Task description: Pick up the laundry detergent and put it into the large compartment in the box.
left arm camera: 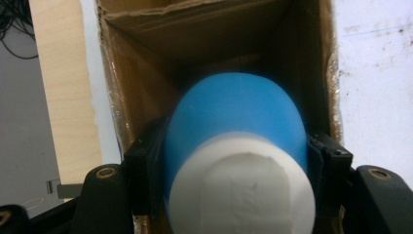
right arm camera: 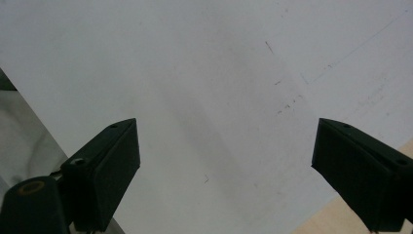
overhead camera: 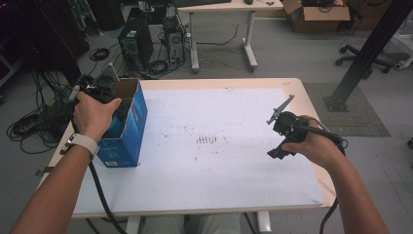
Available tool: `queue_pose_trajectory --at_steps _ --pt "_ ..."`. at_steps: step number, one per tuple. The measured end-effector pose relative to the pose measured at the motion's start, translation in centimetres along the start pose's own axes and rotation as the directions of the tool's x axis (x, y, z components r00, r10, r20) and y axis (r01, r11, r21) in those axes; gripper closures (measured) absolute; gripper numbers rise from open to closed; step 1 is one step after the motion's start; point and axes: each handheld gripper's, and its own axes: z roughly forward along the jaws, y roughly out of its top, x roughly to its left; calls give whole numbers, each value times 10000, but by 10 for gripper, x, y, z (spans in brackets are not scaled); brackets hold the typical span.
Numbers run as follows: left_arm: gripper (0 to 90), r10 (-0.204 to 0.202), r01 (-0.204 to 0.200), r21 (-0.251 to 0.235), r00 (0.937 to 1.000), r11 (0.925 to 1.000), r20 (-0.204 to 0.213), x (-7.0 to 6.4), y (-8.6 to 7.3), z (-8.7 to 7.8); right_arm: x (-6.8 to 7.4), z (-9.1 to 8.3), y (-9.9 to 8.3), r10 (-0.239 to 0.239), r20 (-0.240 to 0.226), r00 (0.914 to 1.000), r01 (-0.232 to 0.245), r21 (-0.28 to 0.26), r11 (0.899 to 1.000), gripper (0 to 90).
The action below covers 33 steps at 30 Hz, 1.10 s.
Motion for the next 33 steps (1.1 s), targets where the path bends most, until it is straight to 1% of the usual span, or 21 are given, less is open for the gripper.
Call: queue_pose_trajectory --at_steps 4,7,9,10,17,21,29,32,33 --pt "375 101 -100 62 9999 9999 -136 -1 -1 5 0 1 0 5 -14 10000 -5 -2 10000 101" --pt "375 86 -86 82 9999 9999 -104 0 -1 9 0 1 -1 16 -9 10000 -15 22 10000 101" --pt "375 17 -17 140 10000 9999 -11 1 -2 12 -1 2 -2 38 -18 10000 -38 16 10000 101" --pt "375 -15 15 79 10000 10000 -14 1 -2 13 -1 2 -2 45 -28 10000 -45 17 10000 101" --pt "374 34 -33 96 10000 9999 -19 0 -1 14 -2 2 -3 93 -34 10000 -93 12 10000 101" --pt "373 -10 10 129 10000 9999 76 3 0 15 -2 3 -3 63 -36 10000 -63 52 10000 101" --pt "370 -115 113 49 9996 9999 266 8 0 17 -2 5 -3 63 -73 10000 -62 78 9999 101" --pt "369 -90 87 103 9994 9999 335 9 1 17 -2 6 -3 62 -76 10000 -61 128 9999 101" --pt "368 -148 144 122 9992 9998 376 10 1 18 -2 6 -3 65 -76 9999 -65 122 9999 101"
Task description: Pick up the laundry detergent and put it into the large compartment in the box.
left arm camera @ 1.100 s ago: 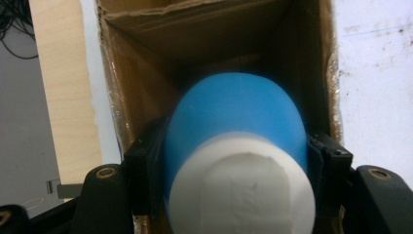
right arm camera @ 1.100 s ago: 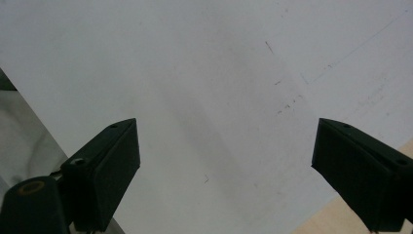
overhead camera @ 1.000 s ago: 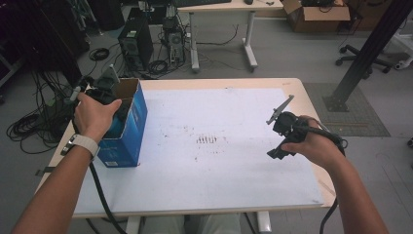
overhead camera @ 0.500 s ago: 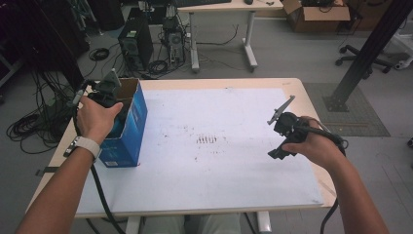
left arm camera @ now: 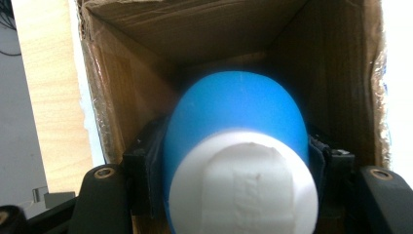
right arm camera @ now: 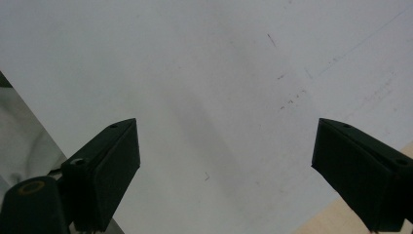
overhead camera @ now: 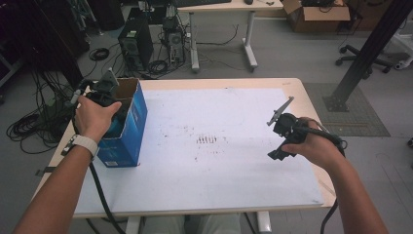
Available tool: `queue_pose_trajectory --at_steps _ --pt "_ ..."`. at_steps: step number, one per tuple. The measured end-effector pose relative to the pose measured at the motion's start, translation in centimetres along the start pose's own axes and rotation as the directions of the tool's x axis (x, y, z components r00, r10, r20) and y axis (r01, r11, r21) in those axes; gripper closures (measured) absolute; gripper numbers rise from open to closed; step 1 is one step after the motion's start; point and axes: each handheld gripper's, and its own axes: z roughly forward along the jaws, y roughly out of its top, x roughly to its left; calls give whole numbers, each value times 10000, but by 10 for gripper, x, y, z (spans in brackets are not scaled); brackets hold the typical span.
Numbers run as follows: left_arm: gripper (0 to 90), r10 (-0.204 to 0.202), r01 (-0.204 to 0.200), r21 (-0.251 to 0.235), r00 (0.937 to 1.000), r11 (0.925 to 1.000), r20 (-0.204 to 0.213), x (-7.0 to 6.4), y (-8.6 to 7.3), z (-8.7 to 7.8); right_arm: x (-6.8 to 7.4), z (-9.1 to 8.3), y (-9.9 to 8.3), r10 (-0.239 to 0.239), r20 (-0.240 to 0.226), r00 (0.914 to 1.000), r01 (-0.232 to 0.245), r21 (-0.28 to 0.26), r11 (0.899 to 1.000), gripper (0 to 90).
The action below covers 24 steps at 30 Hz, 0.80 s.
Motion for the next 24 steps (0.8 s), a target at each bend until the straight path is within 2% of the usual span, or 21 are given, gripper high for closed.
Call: queue_pose_trajectory --at_steps 10,15,24 --pt "314 68 -69 77 9999 9999 107 1 1 -1 1 0 1 -46 -9 10000 46 15 10000 101" --pt "278 29 -29 42 10000 10000 -4 0 1 -4 2 0 0 -74 8 10000 74 12 10000 104" --pt "276 110 -110 -117 9999 9999 3 0 -1 -13 4 -4 -1 -188 106 9998 189 -69 9998 109"
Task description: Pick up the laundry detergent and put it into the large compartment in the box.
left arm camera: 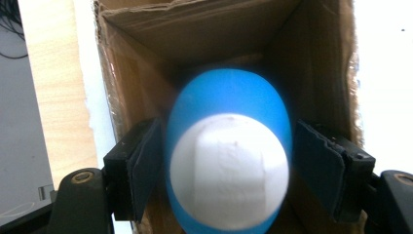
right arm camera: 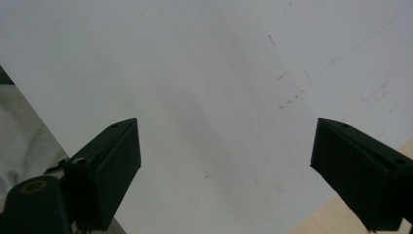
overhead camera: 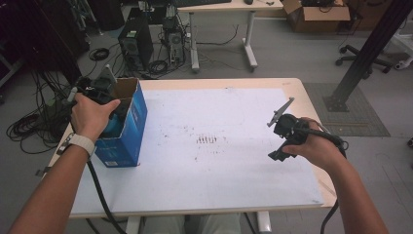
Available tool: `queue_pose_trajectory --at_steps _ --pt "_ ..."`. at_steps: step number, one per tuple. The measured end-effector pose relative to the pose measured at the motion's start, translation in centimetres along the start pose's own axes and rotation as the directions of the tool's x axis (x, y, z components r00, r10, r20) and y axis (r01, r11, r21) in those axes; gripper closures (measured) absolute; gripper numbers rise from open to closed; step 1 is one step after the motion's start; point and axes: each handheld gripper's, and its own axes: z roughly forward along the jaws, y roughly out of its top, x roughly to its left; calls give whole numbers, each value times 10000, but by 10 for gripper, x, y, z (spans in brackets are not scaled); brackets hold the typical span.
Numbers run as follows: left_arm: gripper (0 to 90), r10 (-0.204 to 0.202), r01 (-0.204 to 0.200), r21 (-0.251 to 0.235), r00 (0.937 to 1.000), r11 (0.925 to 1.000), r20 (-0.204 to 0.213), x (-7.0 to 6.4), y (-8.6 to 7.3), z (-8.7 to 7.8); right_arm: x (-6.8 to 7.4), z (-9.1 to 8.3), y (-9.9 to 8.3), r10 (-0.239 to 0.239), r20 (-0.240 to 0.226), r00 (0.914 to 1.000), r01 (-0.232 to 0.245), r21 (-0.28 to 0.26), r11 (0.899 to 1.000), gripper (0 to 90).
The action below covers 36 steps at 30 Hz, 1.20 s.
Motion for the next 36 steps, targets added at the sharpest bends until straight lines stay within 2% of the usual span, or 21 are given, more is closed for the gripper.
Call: queue_pose_trajectory --at_steps 11,17,28,33,36 --pt "242 33 -34 -221 10000 9998 -37 -2 0 -22 3 -6 -1 -16 45 10000 17 -69 10000 109" --pt "238 214 -217 -329 9997 9992 -104 -7 -2 -37 5 -10 -1 -43 103 9999 44 -131 9999 109" --pt "236 458 -468 -599 9988 9971 -181 -21 -9 -74 10 -17 0 -104 197 9998 109 -275 9996 109" --pt "234 528 -529 -633 9986 9966 -34 -26 -14 -88 11 -21 0 -91 246 9997 99 -310 9995 109" --pt "234 705 -705 -667 9975 9953 -24 -33 -17 -97 12 -22 0 -115 270 9996 124 -346 9993 109"
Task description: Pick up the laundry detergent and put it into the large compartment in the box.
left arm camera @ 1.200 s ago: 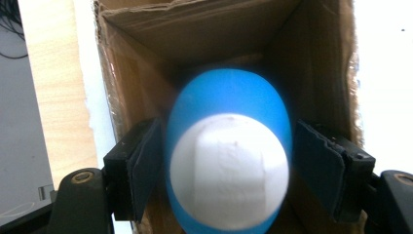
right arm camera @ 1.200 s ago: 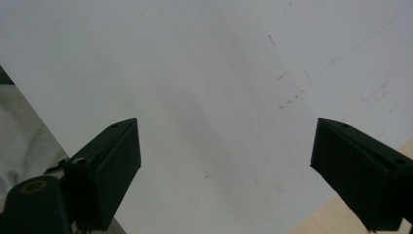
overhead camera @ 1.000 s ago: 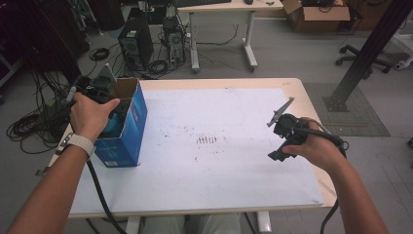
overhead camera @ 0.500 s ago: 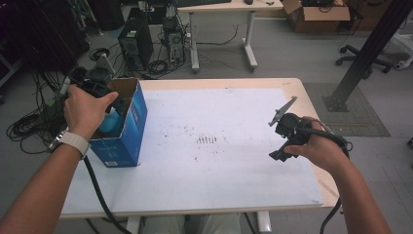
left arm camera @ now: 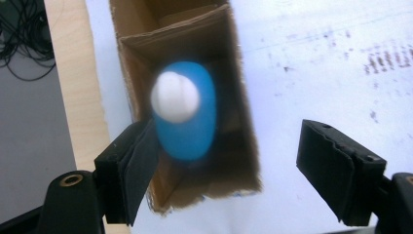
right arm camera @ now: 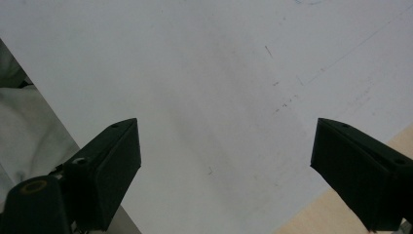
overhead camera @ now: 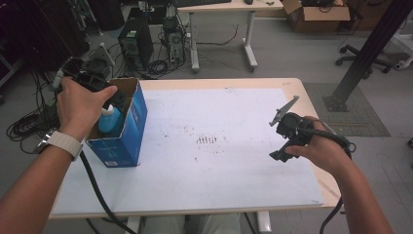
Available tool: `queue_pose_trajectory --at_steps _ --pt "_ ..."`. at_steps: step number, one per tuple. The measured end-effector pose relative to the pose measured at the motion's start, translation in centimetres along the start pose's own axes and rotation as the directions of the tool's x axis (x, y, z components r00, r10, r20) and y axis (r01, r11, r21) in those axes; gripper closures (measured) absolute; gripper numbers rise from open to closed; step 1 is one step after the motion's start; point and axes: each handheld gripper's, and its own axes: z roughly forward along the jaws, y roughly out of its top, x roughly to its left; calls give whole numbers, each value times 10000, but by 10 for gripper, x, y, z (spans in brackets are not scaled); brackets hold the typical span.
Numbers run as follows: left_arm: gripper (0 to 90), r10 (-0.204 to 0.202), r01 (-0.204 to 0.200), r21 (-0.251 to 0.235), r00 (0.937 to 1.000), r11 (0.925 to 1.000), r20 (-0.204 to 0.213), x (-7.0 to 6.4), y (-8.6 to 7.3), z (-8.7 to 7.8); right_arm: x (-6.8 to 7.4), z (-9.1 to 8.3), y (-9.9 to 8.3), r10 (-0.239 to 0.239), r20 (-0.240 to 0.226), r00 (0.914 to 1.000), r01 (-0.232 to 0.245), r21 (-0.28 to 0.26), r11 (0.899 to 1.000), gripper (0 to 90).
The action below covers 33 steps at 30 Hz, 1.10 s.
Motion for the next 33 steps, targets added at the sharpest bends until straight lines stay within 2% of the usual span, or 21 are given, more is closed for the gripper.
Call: queue_pose_trajectory --at_steps 7,11,17,28,33 --pt "233 436 -436 -126 9990 9990 -19 -17 -2 -21 2 -1 1 30 24 10000 -30 -9 10000 109" --pt "234 526 -524 -193 9986 9984 86 -22 -3 -27 3 -3 1 4 52 10000 -4 -31 10000 109" --pt "216 858 -851 -281 9960 9960 239 -37 -8 -40 4 -6 -1 -7 105 9999 7 -63 10000 108" --pt "178 1726 -1705 -569 9844 9837 337 -65 -12 -57 6 -10 -2 32 164 9999 -31 -93 10000 108" --pt "162 1905 -1880 -597 9809 9803 385 -72 -14 -59 7 -11 -2 43 187 9998 -42 -81 10000 108"
